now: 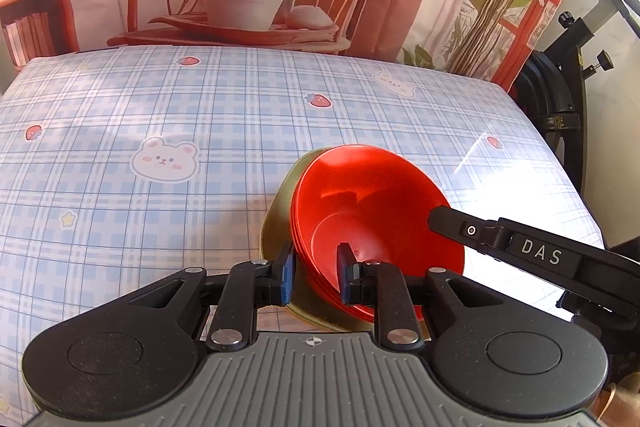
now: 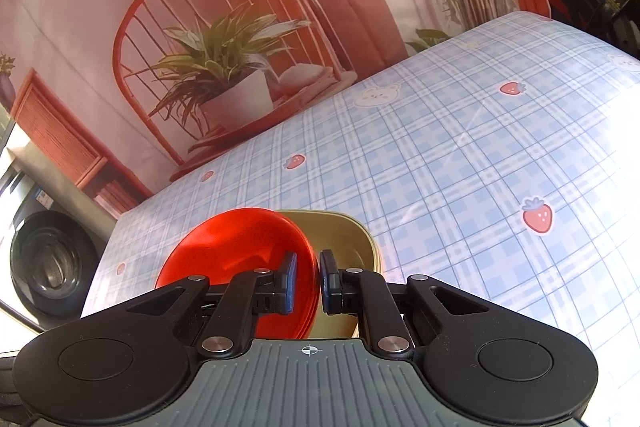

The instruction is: Organize plates and bowls

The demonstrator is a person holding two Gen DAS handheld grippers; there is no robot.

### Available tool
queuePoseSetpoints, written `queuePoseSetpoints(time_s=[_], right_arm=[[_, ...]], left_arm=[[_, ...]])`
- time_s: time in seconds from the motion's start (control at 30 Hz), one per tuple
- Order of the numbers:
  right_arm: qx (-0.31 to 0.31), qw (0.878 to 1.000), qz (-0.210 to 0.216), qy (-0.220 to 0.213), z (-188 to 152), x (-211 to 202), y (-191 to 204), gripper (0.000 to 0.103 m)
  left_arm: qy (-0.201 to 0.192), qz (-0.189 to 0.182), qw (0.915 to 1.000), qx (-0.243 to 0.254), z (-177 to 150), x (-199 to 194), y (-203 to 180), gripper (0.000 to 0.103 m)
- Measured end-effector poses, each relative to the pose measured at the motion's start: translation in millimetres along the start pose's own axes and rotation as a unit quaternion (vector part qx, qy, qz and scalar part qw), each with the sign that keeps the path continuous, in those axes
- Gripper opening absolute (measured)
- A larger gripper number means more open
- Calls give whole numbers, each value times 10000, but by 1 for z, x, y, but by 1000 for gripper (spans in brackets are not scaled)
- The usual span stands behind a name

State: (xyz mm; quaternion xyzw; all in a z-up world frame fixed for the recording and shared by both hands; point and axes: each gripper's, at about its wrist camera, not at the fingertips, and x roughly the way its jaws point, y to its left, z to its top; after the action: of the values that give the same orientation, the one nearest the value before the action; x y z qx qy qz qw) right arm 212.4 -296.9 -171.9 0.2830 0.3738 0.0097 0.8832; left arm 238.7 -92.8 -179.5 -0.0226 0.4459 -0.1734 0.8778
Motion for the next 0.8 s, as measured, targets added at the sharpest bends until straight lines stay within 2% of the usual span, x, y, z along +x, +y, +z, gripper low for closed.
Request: queuePoseSetpoints(time_s=[0.17,0.23,0.3,0.43,0.57,0.6,0.63,0.67,0.73,0.8], right_arm=[[-52,9999,-102,-45,0,-4,1,18],[-105,9997,-164,-121,1,-9,2,21],[-182,9991,-292,-261,4,-16,5,28],[-276,9971,-415,-570,15,-34,5,36],[-387,9948,-460,-825,23,-52,9,50],[-400,9943,-442,-880,25,-56,9,56],[-418,9938,-412,-948,28,-61,10,69],[-459,9928,-375,-1045,30,-67,11,74],[-550,9913,-346,-1142,34,-77,13,76],[-631,9894,-333,-1264,38,-89,17,91]], left_arm=[[-65,127,9998,127,-2,-5,-4,26],[-108,250,9995,176,-1,-9,-5,30],[-155,429,9988,179,2,-15,-5,45],[-447,548,9973,185,8,-36,-4,50],[-725,635,9952,138,9,-57,-3,59],[-786,663,9946,117,9,-62,-2,62],[-836,684,9941,103,9,-66,-2,62],[-910,707,9933,91,9,-73,-1,64],[-1023,731,9920,106,8,-84,-1,67],[-1174,804,9897,145,7,-96,-3,76]])
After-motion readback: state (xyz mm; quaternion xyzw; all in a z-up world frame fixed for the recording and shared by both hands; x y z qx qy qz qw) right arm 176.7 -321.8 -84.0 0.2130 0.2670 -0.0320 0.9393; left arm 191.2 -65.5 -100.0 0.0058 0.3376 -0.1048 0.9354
